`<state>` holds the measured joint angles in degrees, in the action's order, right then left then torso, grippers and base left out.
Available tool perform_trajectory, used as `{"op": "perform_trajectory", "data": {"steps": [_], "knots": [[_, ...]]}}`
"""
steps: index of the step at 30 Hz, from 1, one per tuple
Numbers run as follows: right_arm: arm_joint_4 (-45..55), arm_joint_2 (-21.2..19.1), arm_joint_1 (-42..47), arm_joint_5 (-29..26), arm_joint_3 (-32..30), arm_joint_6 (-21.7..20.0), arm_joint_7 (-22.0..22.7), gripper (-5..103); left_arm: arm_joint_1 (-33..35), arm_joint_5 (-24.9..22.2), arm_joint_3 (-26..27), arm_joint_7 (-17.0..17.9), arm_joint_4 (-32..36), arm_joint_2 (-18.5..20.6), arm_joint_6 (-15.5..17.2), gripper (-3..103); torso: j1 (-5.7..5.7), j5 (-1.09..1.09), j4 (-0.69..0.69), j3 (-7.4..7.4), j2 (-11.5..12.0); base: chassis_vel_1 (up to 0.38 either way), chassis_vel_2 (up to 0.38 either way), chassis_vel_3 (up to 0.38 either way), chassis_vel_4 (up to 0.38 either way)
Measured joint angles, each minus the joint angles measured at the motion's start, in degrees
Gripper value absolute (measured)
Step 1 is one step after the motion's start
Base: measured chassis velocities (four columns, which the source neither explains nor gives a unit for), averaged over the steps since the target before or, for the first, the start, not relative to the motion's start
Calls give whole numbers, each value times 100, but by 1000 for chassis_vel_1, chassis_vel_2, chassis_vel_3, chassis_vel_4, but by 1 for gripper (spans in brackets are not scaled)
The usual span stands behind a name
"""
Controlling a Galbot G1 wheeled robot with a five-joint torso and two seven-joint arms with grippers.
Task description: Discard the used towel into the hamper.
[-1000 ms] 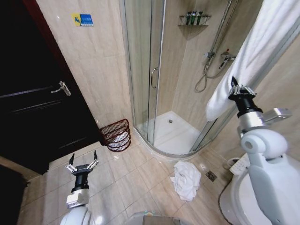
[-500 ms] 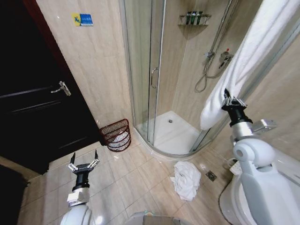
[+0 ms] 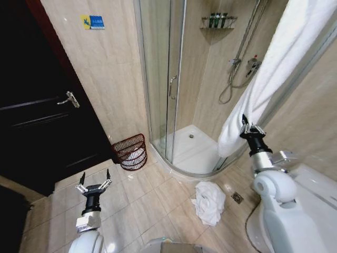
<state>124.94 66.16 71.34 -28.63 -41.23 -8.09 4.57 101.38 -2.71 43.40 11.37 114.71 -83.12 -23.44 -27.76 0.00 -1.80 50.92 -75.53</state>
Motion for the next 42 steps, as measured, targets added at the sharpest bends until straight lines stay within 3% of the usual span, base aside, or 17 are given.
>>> {"op": "perform_trajectory", "data": {"steps": [10, 24, 42], "knots": [[-55, 328, 337, 462, 16, 255, -198, 2, -6, -4, -20, -7, -42, 10, -44, 100, 0, 0, 0, 0, 0, 0, 0, 0, 0], [-65, 583, 573, 660, 47, 401, -268, 2, -25, -35, 20, -8, -141, 31, -99, 100, 0, 0, 0, 0, 0, 0, 0, 0, 0], [-1, 1284, 1247, 1215, 129, 903, -536, 2, -121, -63, -24, -29, -177, -89, 31, 100, 0, 0, 0, 0, 0, 0, 0, 0, 0]]}}
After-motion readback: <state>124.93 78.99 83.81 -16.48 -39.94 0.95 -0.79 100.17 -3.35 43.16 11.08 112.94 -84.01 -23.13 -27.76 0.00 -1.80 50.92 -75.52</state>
